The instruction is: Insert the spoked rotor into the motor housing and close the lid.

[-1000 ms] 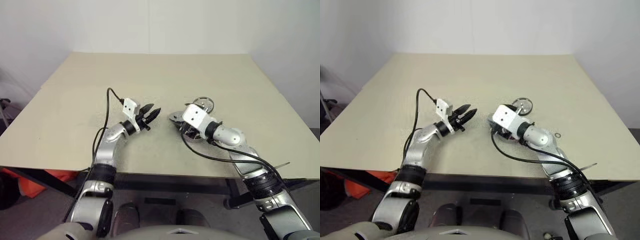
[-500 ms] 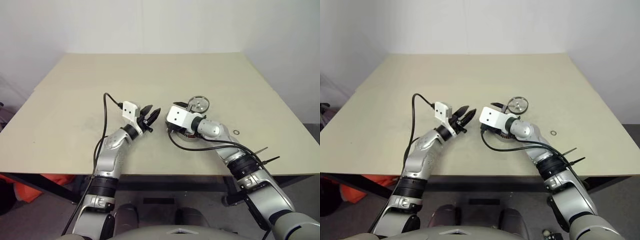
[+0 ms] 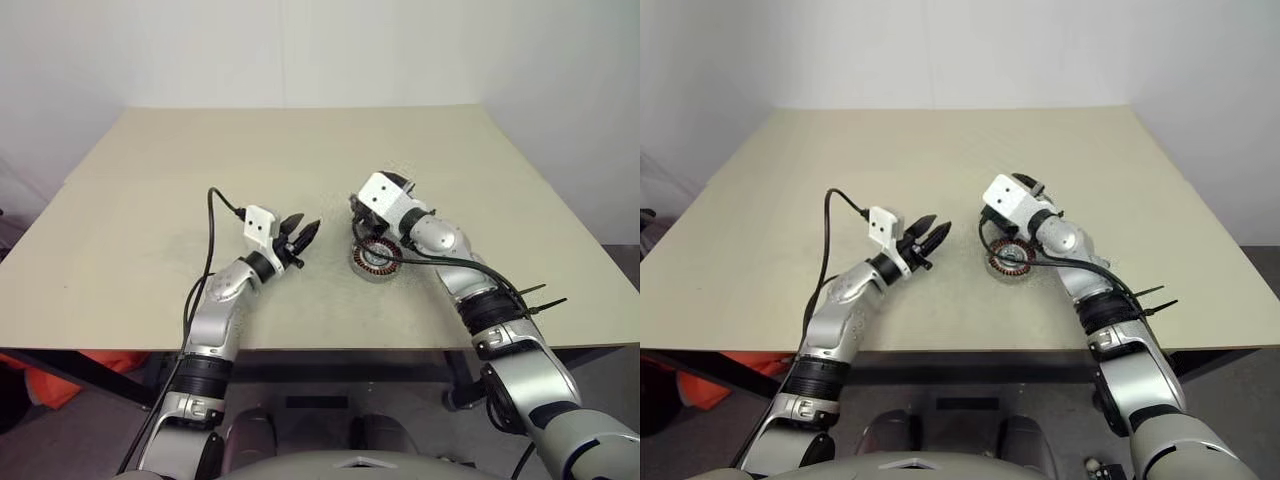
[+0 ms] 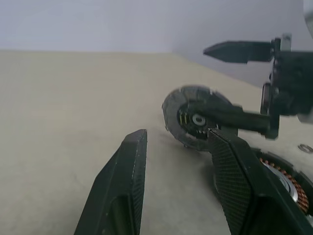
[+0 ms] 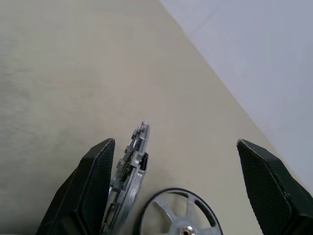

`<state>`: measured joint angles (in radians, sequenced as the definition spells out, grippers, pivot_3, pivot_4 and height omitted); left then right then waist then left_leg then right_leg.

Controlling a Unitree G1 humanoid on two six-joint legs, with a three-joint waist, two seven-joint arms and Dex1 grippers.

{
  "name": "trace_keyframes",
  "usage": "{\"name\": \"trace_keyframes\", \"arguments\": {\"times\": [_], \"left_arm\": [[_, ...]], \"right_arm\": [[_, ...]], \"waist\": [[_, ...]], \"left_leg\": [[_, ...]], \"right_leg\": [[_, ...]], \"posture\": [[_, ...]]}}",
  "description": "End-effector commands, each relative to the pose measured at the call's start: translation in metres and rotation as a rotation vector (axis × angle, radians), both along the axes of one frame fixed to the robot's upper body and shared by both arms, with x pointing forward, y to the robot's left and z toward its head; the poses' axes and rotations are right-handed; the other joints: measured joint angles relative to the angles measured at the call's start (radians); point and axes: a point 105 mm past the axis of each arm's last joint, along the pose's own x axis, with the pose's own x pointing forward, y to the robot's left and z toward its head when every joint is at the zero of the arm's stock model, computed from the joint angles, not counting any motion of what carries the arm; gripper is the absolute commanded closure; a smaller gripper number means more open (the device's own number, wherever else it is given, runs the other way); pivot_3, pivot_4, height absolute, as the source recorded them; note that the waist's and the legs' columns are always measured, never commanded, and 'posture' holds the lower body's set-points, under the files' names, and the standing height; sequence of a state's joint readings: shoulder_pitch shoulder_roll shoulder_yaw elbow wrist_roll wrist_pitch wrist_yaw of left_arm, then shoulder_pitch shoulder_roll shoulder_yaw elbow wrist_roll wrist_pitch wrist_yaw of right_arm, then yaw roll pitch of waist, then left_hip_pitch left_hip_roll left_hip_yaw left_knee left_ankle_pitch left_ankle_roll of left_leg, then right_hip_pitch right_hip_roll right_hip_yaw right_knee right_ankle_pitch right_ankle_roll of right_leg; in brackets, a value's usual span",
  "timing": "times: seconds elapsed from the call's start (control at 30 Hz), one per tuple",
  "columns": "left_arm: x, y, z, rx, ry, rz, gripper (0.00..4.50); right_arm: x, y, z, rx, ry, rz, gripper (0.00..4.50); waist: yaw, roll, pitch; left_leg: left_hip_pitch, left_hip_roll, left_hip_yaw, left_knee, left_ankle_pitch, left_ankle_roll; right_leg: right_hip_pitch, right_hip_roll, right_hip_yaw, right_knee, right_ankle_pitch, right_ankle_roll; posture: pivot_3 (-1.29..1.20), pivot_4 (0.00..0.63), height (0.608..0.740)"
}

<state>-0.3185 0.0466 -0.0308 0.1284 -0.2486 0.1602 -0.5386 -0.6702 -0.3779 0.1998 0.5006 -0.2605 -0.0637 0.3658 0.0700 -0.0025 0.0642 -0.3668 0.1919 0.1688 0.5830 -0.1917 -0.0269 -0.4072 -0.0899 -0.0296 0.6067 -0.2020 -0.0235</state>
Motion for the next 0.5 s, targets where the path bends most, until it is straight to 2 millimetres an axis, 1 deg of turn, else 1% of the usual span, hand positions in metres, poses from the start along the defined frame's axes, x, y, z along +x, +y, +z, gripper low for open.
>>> {"name": "trace_keyframes", "arguments": {"times": [0.03, 0.2, 0.5], "left_arm": [[-0.001, -0.002, 0.009, -0.003, -0.038, -0.011, 2.43], [-0.002, -0.004, 0.007, 0.004, -0.032, -0.017, 2.43], [-0.001, -0.005, 0.004, 0.01, -0.027, -0.023, 2.43]], "right_arm": [[0.004, -0.005, 0.019, 0.058, -0.049, -0.021, 0.0], [0.001, -0.007, 0.021, 0.116, -0.036, -0.022, 0.0], [0.003, -0.02, 0.023, 0.096, -0.043, -0.065, 0.0]], "waist": [[0.0, 0.0, 0.0], [0.0, 0.0, 0.0], [0.0, 0.0, 0.0]], "left_leg": [[0.0, 0.0, 0.0, 0.0, 0.0, 0.0], [0.0, 0.0, 0.0, 0.0, 0.0, 0.0], [0.0, 0.0, 0.0, 0.0, 0.0, 0.0]], "right_leg": [[0.0, 0.0, 0.0, 0.0, 0.0, 0.0], [0.0, 0.0, 0.0, 0.0, 0.0, 0.0], [0.0, 0.0, 0.0, 0.0, 0.0, 0.0]], "posture": [[0.0, 0.0, 0.74], [0.0, 0.0, 0.74], [0.0, 0.0, 0.74]]}}
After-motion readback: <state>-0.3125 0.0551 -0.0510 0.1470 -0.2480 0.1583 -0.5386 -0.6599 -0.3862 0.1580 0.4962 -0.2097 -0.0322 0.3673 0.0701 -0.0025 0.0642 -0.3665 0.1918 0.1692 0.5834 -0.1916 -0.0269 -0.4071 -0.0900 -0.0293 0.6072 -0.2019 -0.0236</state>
